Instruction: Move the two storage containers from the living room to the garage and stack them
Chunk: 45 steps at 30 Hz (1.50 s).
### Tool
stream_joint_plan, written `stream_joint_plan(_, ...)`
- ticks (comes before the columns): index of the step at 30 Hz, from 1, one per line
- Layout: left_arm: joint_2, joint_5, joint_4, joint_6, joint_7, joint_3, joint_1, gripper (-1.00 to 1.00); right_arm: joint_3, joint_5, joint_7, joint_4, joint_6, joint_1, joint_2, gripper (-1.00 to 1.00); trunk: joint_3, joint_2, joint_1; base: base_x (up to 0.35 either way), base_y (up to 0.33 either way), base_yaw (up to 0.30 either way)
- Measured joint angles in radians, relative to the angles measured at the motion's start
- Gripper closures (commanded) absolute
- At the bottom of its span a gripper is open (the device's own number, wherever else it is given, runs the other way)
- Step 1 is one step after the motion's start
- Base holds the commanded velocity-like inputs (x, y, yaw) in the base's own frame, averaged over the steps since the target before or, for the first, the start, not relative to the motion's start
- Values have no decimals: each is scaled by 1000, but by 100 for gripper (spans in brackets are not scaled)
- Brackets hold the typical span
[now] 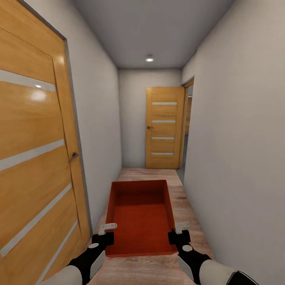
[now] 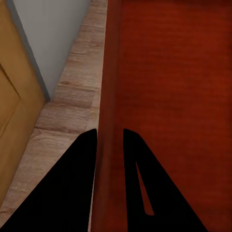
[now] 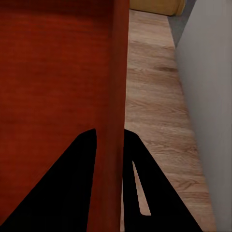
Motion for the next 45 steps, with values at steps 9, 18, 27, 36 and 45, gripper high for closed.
stream_joint_plan(9,0,0,0,-1,0,1,0,100,0,1,-1,-1,0,0,0,100,0,0,0,323,0,0)
stream_joint_plan(18,0,0,0,-1,0,0,0,100,0,1,0,0,0,0,0,100,0,0,0,323,0,0)
stream_joint_plan(27,0,1,0,-2,0,0,0,100,0,2,-1,-1,0,0,0,100,0,0,0,323,0,0)
stream_joint_plan(36,0,1,0,-1,0,0,0,100,0,1,0,0,0,0,0,100,0,0,0,323,0,0)
stream_joint_plan(45,0,1,0,0,0,-1,0,100,0,0,0,0,0,0,0,100,0,0,0,323,0,0)
